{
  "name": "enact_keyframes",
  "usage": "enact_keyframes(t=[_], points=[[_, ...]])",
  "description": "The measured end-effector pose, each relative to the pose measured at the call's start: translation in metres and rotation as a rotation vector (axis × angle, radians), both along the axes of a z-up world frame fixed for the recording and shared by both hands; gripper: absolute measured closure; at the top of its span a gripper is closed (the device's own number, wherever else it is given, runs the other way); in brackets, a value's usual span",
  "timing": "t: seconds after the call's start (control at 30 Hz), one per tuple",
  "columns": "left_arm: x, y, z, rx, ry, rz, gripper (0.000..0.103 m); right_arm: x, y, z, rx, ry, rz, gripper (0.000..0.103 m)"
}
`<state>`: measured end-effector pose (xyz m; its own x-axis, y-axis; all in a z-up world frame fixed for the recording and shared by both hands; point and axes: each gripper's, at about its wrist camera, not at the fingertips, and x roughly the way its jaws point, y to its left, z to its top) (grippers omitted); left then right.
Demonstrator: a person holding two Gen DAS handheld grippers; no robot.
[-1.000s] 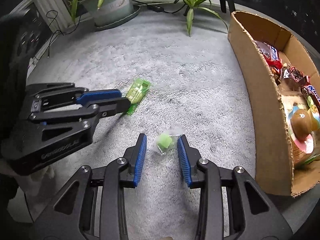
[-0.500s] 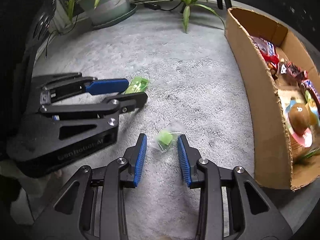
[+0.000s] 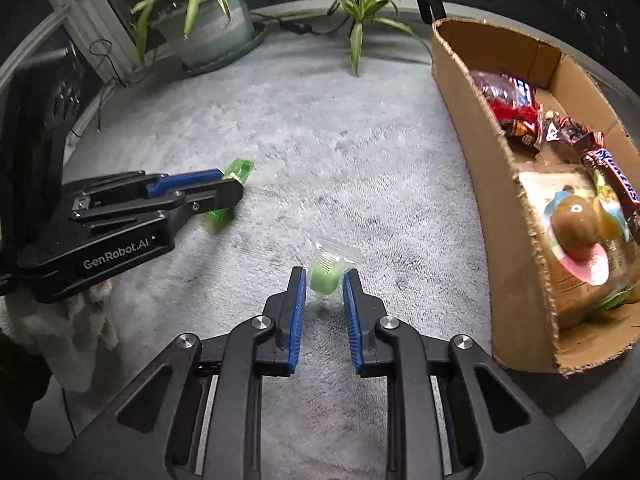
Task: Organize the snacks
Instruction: 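Grasp the clear wrapped green candy with the right tool, then carry the green candy with the left tool into the box while the right tool drops its candy there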
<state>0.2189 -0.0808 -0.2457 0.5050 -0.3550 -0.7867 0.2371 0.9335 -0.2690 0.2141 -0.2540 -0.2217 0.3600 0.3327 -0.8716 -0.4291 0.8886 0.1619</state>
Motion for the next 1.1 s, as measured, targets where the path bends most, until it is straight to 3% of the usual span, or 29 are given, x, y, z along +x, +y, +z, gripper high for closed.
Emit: enact_keyframes(t=[0.37,0.67,1.1], points=[[-0.002,-0.01,0.041,-0.029,-0.078,-0.004,0.084,0.001,-0.027,0.057,0.072,-0.106,-0.017,0.083],[0.009,-0.051,0.082,-0.063,-0.162,-0.033,0.084,0.028,-0.071,0.108,0.057,-0.233,-0.062,0.084],[0.039,-0.135,0.103,-0.04,-0.199,-0.087,0.084,0.067,-0.14,0.104,-0.008,-0.236,-0.129,0.083]])
